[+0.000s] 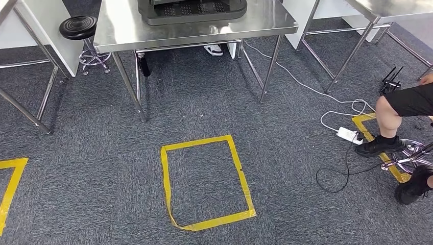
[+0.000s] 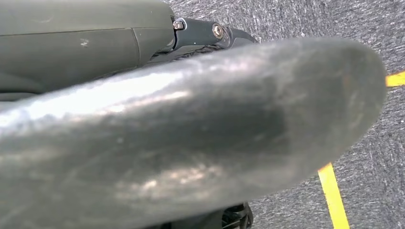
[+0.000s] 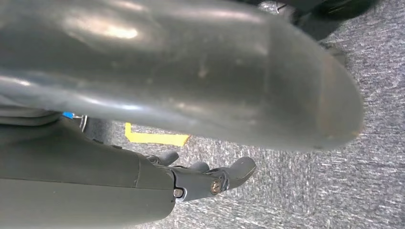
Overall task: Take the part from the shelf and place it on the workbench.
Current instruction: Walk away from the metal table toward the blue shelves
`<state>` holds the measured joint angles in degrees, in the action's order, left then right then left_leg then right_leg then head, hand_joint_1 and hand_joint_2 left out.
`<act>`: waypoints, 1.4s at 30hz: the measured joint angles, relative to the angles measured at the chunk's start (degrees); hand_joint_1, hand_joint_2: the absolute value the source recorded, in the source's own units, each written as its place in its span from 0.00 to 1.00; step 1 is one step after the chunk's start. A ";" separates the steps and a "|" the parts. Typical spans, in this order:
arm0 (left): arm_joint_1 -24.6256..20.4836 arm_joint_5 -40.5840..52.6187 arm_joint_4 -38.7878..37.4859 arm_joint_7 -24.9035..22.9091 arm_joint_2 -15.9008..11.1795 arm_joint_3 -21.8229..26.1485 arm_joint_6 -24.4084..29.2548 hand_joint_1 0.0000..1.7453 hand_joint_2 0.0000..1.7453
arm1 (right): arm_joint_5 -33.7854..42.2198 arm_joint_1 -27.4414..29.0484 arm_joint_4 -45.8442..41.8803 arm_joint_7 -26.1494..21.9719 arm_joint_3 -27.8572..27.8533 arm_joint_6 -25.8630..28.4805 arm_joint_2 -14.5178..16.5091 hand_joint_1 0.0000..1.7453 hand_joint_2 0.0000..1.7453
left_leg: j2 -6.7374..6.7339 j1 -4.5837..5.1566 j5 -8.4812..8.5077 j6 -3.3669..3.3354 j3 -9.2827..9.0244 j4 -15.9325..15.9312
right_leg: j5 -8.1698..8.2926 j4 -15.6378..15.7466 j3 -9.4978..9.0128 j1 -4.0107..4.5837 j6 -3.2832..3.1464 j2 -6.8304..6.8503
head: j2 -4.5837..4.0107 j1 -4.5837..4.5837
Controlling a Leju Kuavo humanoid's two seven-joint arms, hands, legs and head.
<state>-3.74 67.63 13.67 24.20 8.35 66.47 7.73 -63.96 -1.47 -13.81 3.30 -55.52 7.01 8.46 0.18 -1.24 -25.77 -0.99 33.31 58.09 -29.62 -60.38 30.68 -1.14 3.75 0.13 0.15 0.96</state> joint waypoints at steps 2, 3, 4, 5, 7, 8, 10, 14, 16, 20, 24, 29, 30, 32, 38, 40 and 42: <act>-0.02 0.00 -0.03 0.00 -0.02 0.00 0.08 0.00 0.00 | 0.02 -0.11 0.02 0.08 -0.14 0.06 0.15 0.00 0.00 | 0.00 0.36 -0.14 0.03 0.13 0.14 | 1.22 4.24 -1.93 0.02 -0.44 -0.12 | 0.00 0.12; 0.00 0.00 -0.04 0.00 -0.04 0.00 0.10 0.00 0.00 | 0.03 -0.10 0.04 0.14 -0.24 0.08 0.24 0.00 0.00 | -0.01 0.51 -0.18 -0.33 0.17 0.15 | 1.33 4.44 -1.84 0.16 -0.78 -0.18 | 0.00 0.22; 0.01 0.00 -0.05 0.00 -0.07 0.00 0.12 0.00 0.00 | 0.05 -0.03 0.07 0.18 -0.35 0.10 0.28 0.00 0.00 | -0.02 0.51 -0.15 -0.71 0.19 0.10 | 1.46 4.48 -1.79 0.18 -1.00 -0.17 | 0.00 0.30; 0.04 0.00 -0.07 0.00 -0.09 0.00 0.12 0.00 0.00 | 0.07 0.02 0.08 0.22 -0.48 0.12 0.30 0.00 0.00 | 0.00 0.40 0.11 -0.82 0.15 -0.07 | 1.53 4.45 -1.74 0.35 -1.15 -0.17 | 0.00 0.31; 0.05 0.00 -0.10 0.00 -0.09 0.00 0.13 0.00 0.00 | 0.14 0.05 0.09 0.27 -0.68 0.14 0.30 0.00 0.00 | 0.01 0.21 0.69 -0.03 0.08 -0.47 | 1.70 4.40 -1.57 0.60 -1.46 -0.16 | 0.00 0.33; 0.05 0.00 -0.12 -0.01 -0.09 0.00 0.14 0.00 0.00 | 0.18 0.04 0.09 0.29 -0.73 0.14 0.30 0.00 0.00 | 0.01 0.15 0.92 0.41 0.06 -0.64 | 1.76 4.38 -1.49 0.66 -1.56 -0.16 | 0.00 0.35; 0.05 0.00 -0.14 -0.02 -0.09 0.00 0.16 0.00 0.00 | 0.23 0.04 0.09 0.33 -0.82 0.14 0.31 0.00 0.00 | 0.01 0.07 1.11 0.74 0.04 -0.82 | 1.83 4.34 -1.39 0.73 -1.67 -0.15 | 0.00 0.35; 0.05 -0.04 -0.16 -0.09 -0.10 0.01 0.26 0.00 0.00 | 0.23 0.04 0.09 0.35 -1.04 0.11 0.36 0.00 0.00 | 0.02 0.06 1.11 0.89 0.11 -0.74 | 1.84 4.31 -1.41 0.71 -1.64 -0.15 | 0.00 0.33; 0.06 -0.07 -0.16 -0.16 -0.14 0.02 0.31 0.00 0.00 | 0.22 0.04 0.09 0.35 -1.10 0.10 0.44 0.00 0.00 | 0.06 0.18 0.96 0.73 0.26 -0.49 | 1.90 4.40 -1.62 0.49 -1.53 -0.14 | 0.00 0.34; 0.06 -0.09 -0.19 -0.20 -0.03 0.02 0.49 0.00 0.00 | 0.14 -0.01 0.09 0.35 -1.12 0.09 0.51 0.00 0.00 | -0.04 -0.05 1.65 0.08 -0.13 -1.83 | 1.29 3.63 -1.30 0.60 -1.19 -0.14 | 0.00 0.29; -0.03 -0.21 -0.21 -0.21 0.05 0.02 0.63 0.00 0.00 | 0.04 0.06 0.10 0.36 -1.16 0.09 0.38 0.00 0.00 | -0.29 -0.68 2.46 -0.13 0.07 -2.80 | -4.24 -8.64 4.98 0.02 -1.05 -0.15 | 0.00 0.03; -0.02 -0.24 -0.23 -0.22 0.14 0.03 0.64 0.00 0.00 | -0.20 0.01 0.14 0.44 -1.17 0.08 0.24 0.00 0.00 | -0.43 -1.41 2.79 1.44 0.64 -2.28 | 0.08 0.03 0.48 -1.57 2.67 0.45 | 0.00 -0.12; -0.01 -0.24 -0.22 -0.21 0.09 0.03 0.65 0.00 0.00 | -0.28 -0.10 0.16 0.46 -1.17 0.06 0.26 0.00 0.00 | -0.49 -1.39 2.71 2.02 0.68 -2.07 | 1.11 2.99 -0.92 -1.65 2.59 0.56 | 0.00 -0.17; 0.02 -0.24 -0.20 -0.20 0.00 0.04 0.66 0.00 0.00 | -0.39 -0.24 0.22 0.52 -1.18 0.03 0.40 0.00 0.00 | -0.68 -1.23 2.67 2.99 0.62 -1.96 | 1.66 4.26 -1.21 -1.39 1.04 0.48 | 0.00 -0.21; 0.10 -0.24 -0.27 -0.20 0.02 0.11 0.66 0.00 0.00 | -0.52 -0.14 0.25 0.66 -1.22 0.03 0.21 0.00 0.00 | -0.62 -1.40 -4.41 3.37 4.55 8.24 | 2.63 3.74 -0.78 -0.90 -2.15 -0.25 | 0.00 0.22; 0.16 -0.23 -0.27 -0.20 0.02 0.19 0.66 0.00 0.00 | -0.67 -0.05 0.26 0.75 -1.28 0.03 0.23 0.00 0.00 | -0.35 -1.06 -7.38 2.96 7.13 14.99 | 2.77 3.70 -0.54 -0.35 -2.43 -0.58 | 0.00 0.27; 0.25 -0.22 -0.27 -0.20 0.02 0.22 0.66 0.00 0.00 | -0.82 0.03 0.26 0.80 -1.45 0.03 0.23 0.00 0.00 | -0.14 -0.85 -6.08 2.32 6.05 14.04 | 2.81 3.67 -0.54 0.05 -2.52 -1.25 | 0.00 0.25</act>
<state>-3.48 67.41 13.40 24.00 8.37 66.69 8.39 -64.78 -1.44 -13.55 4.10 -56.97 7.04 8.69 0.04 -2.08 -31.85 1.34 39.36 72.12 -26.81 -56.71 30.14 -1.09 1.23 -1.12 0.15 1.20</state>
